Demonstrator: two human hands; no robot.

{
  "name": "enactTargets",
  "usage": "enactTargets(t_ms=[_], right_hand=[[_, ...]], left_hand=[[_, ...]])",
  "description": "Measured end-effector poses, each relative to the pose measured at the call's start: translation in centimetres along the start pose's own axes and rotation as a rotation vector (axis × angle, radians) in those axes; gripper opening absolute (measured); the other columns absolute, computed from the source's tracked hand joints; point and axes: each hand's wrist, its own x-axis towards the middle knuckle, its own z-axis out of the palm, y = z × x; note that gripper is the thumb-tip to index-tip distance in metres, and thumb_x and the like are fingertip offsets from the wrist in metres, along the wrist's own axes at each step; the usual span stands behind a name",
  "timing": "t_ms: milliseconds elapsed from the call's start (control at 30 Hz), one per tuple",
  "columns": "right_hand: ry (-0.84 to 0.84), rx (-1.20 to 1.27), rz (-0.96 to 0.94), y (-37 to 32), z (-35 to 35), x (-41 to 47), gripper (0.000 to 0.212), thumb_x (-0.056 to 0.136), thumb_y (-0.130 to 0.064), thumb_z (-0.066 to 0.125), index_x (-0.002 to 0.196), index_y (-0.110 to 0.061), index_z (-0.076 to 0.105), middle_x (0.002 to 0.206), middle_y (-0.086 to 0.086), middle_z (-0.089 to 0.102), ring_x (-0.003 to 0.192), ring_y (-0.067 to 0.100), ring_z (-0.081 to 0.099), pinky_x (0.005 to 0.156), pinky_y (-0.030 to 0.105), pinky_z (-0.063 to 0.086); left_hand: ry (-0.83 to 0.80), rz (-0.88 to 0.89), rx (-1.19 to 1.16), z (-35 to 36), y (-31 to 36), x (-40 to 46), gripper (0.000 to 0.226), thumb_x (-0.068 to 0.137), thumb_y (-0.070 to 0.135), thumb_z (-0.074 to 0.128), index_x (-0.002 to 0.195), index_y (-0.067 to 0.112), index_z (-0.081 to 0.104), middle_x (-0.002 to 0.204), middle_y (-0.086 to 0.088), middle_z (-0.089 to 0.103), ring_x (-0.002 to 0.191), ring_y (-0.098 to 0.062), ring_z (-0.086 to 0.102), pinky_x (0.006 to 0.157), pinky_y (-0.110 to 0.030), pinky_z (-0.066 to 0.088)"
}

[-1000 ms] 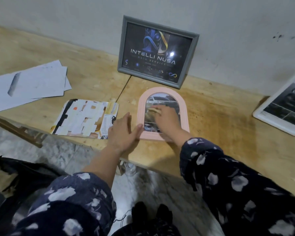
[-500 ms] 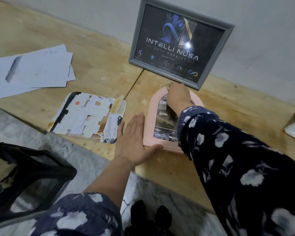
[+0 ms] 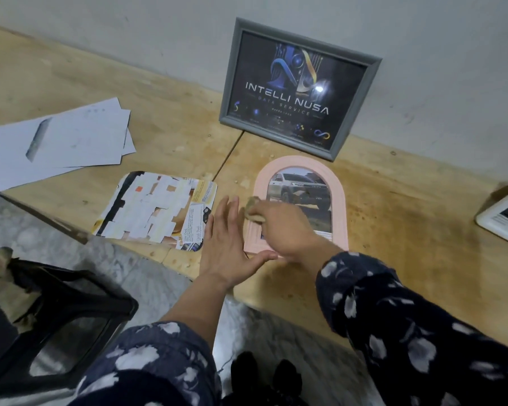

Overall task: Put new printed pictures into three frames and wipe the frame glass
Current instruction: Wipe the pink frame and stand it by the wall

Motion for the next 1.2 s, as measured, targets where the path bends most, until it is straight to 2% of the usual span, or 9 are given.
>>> enactTargets(t_ms=[100,200,333,500,633,800,1000,1067,1200], right_hand=[[-0.158,0.013,-0.053,-0.7,-0.6,-2.7,0.046,0.085,-0.010,0.051,0.126,-0.029,0.057,0.130,-0.002,0.060,0.115,0.023,0.057,0.095,0.035,0.046],[-0.210,0.083,-0.049,-0.7,-1.6,-3.7,0.039,0.087,-0.015,0.044,0.111,-0.035,0.067,0.116,-0.003,0.068,0.103,0.022,0.062,0.086,0.035,0.051],[0.096,0.324,0.186,2.1,-3.7,-3.1,0.035,0.090,-0.014,0.043,0.099,-0.029,0.073,0.115,-0.008,0.069,0.107,0.015,0.061,0.094,0.030,0.048],[0.290,0.329,0.318,5.9,-5.5,3.0,0.039,0.090,-0.009,0.046,0.119,-0.025,0.065,0.124,0.003,0.064,0.105,0.026,0.062,0.088,0.031,0.048],[0.096,0.178,0.329,6.7,-2.4,6.0,0.052,0.090,-0.001,0.042,0.137,-0.022,0.051,0.141,0.009,0.050,0.127,0.029,0.049,0.104,0.036,0.042],[0.025,0.065,0.214,5.0,0.6,4.2,0.065,0.085,0.007,0.044,0.143,-0.023,0.041,0.153,0.006,0.033,0.136,0.028,0.039,0.109,0.041,0.037],[-0.056,0.050,0.105,3.2,1.2,-1.8,0.060,0.091,0.001,0.043,0.145,-0.024,0.039,0.156,-0.003,0.029,0.144,0.015,0.027,0.116,0.032,0.025],[-0.090,0.025,0.070,2.6,1.0,-3.0,0.054,0.093,-0.007,0.045,0.143,-0.024,0.041,0.154,-0.001,0.034,0.141,0.015,0.031,0.113,0.027,0.023],[-0.170,0.108,0.093,2.3,-0.9,-3.9,0.039,0.091,-0.012,0.049,0.125,-0.025,0.062,0.132,-0.003,0.060,0.120,0.020,0.054,0.099,0.026,0.040]], left_hand=[[0.000,0.002,0.008,-0.1,0.0,-0.2,0.118,0.069,0.086,0.032,0.151,0.015,-0.014,0.160,-0.004,-0.012,0.146,-0.012,-0.016,0.121,-0.042,0.003],[-0.018,0.010,-0.002,-0.3,0.1,-0.3,0.111,0.071,0.085,0.028,0.153,0.019,-0.008,0.161,0.002,-0.011,0.146,-0.009,-0.010,0.120,-0.044,0.002],[-0.075,0.103,0.135,-0.2,0.0,0.1,0.090,0.077,0.086,0.015,0.150,0.040,-0.009,0.159,0.010,-0.018,0.148,-0.012,-0.010,0.118,-0.051,-0.003],[-0.109,0.183,0.211,-0.2,0.3,0.3,0.085,0.077,0.086,0.012,0.150,0.043,0.007,0.159,0.018,-0.001,0.148,-0.009,-0.003,0.117,-0.054,-0.002],[-0.073,0.190,0.169,0.4,0.0,0.2,0.085,0.079,0.083,0.021,0.151,0.038,0.020,0.158,0.017,0.011,0.147,-0.008,0.008,0.117,-0.053,0.006],[-0.098,0.166,0.188,0.5,-0.1,0.6,0.092,0.078,0.084,0.017,0.153,0.033,0.002,0.158,0.019,0.003,0.147,-0.005,0.002,0.118,-0.051,0.003],[-0.106,0.149,0.187,0.4,0.1,0.5,0.095,0.077,0.085,0.018,0.154,0.032,0.002,0.158,0.019,0.001,0.147,-0.005,0.003,0.118,-0.049,0.000],[-0.113,0.148,0.197,0.3,0.1,0.5,0.094,0.077,0.085,0.019,0.154,0.033,0.001,0.159,0.019,0.001,0.148,-0.006,0.003,0.118,-0.049,0.001],[-0.106,0.160,0.206,0.4,0.0,0.3,0.088,0.078,0.083,0.020,0.152,0.038,0.002,0.160,0.018,0.003,0.148,-0.009,0.005,0.118,-0.051,0.002]])
